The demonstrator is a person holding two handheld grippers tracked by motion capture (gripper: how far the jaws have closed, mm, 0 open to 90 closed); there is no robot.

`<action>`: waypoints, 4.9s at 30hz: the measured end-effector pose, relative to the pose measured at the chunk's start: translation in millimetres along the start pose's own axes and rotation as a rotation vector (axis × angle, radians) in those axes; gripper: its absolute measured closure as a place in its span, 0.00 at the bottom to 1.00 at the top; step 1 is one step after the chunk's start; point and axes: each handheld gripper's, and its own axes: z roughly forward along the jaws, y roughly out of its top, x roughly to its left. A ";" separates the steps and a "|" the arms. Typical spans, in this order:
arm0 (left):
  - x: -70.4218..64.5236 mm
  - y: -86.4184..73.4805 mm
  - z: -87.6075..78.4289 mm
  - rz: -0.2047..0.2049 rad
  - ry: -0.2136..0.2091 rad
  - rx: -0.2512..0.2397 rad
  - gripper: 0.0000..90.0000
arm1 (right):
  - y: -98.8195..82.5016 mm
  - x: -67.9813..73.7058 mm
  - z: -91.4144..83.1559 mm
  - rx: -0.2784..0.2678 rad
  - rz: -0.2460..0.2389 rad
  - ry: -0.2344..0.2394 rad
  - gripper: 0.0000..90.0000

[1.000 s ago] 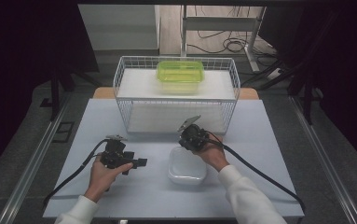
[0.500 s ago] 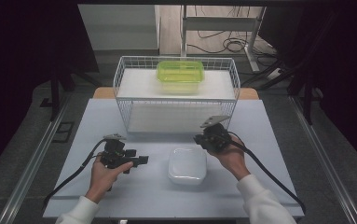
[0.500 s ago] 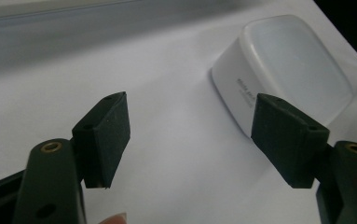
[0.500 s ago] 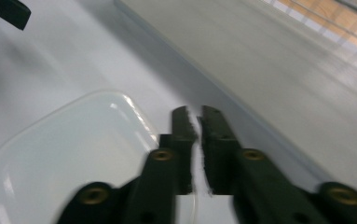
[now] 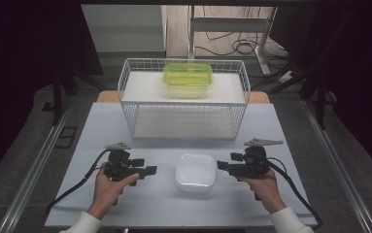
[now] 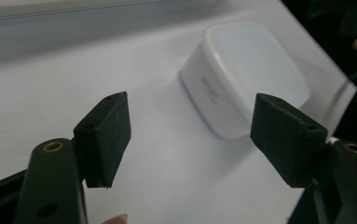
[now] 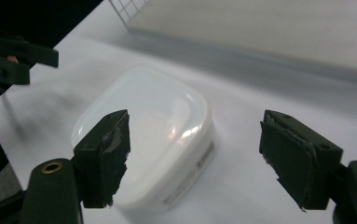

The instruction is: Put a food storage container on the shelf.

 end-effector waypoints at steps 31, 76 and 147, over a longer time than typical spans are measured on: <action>11.8 6.5 77.0 -0.270 -0.267 0.144 0.53 | -21.9 -8.8 38.6 0.108 0.268 0.144 0.63; -18.2 43.0 22.5 -0.142 -0.304 -0.022 0.89 | 21.4 4.1 2.9 -0.010 0.232 0.270 0.88; 22.5 285.3 -29.4 -0.181 -0.288 -0.150 0.88 | 287.5 -20.2 8.0 -0.093 0.250 0.202 0.85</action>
